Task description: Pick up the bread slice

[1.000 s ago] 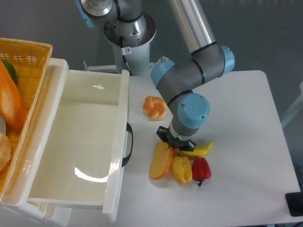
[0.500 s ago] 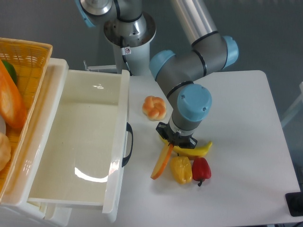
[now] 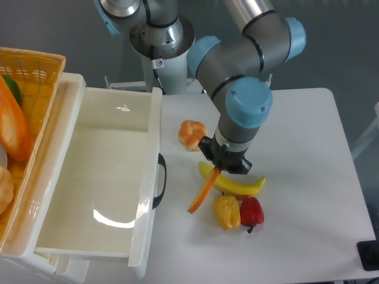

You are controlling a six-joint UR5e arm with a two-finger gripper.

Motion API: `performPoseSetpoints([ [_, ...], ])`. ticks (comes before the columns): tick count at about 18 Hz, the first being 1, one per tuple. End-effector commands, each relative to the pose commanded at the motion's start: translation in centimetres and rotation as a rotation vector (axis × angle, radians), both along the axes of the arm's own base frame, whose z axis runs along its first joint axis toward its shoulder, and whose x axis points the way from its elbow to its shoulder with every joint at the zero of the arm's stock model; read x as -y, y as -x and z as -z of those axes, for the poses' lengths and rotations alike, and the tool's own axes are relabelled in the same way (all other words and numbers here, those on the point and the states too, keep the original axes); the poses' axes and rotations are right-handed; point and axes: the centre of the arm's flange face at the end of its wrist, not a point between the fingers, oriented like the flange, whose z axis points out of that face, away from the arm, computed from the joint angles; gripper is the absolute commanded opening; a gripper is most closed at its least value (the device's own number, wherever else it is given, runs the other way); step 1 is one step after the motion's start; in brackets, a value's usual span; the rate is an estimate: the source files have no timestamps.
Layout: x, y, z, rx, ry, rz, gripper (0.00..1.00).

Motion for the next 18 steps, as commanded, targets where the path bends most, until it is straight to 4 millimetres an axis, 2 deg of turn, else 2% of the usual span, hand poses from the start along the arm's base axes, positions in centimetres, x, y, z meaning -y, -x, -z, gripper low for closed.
performPoseSetpoints([
  [5, 2.5, 1.9, -0.6, -0.002, -0.009, 0.134, 0.00],
  [9, 4.3, 2.9, -2.1, -0.021, -0.022, 0.207, 0.00],
  [13, 5.5, 3.6, -2.4, -0.019, -0.020, 0.229, 0.00],
  [18, 5.8, 3.8, -2.9, -0.025, -0.022, 0.223, 0.00],
])
